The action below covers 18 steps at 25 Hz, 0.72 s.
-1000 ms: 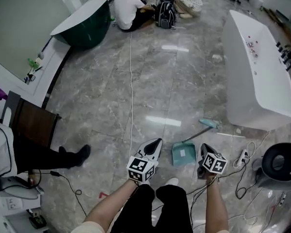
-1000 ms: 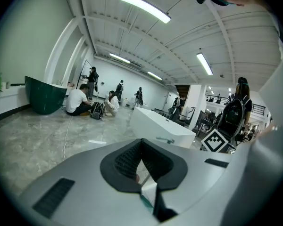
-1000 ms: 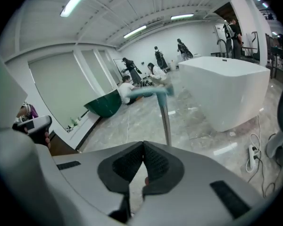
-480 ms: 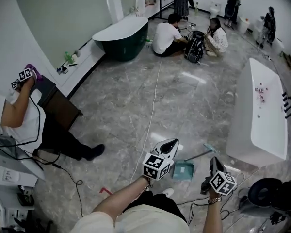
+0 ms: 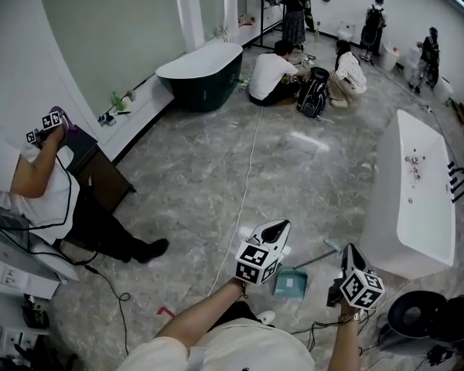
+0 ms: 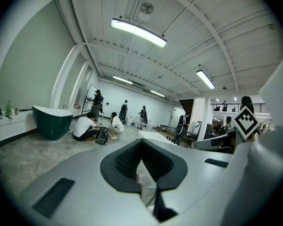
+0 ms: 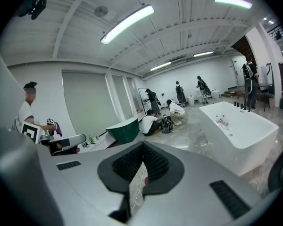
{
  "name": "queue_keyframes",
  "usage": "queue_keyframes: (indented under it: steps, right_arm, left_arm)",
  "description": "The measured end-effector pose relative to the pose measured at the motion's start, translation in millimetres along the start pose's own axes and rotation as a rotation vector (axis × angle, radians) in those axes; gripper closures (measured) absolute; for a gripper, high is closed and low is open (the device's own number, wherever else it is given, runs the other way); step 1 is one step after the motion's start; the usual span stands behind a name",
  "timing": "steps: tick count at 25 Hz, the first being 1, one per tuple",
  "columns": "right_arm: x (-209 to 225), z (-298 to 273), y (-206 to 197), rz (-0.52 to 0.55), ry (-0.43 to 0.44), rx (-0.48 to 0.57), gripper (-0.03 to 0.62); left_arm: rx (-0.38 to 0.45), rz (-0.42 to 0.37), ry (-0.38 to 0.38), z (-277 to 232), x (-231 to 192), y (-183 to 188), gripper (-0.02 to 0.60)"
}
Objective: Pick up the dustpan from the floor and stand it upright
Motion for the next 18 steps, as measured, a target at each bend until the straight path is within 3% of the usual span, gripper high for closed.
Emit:
queue_keyframes:
  steps: [11, 18]
  right_arm:
    - [15, 3, -8, -0.017, -0.017, -0.007, 0.577]
    - [46, 16, -23, -0.068, -0.080, -0.024, 0.577]
  left_arm:
    - [-0.004, -0.012, -0.033, -15, 21, -1, 0.572]
    - [-0.043, -0.001, -0.065, -34, 38, -16, 0.572]
Point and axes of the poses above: the fingertips, and each gripper's own axes: z backward along the fingers, x to its right, y out of its top, the point moved 3 cm from there along z, backward along the fingers, and after that the axes turned 10 degrees about y, right-handed, at the moved point
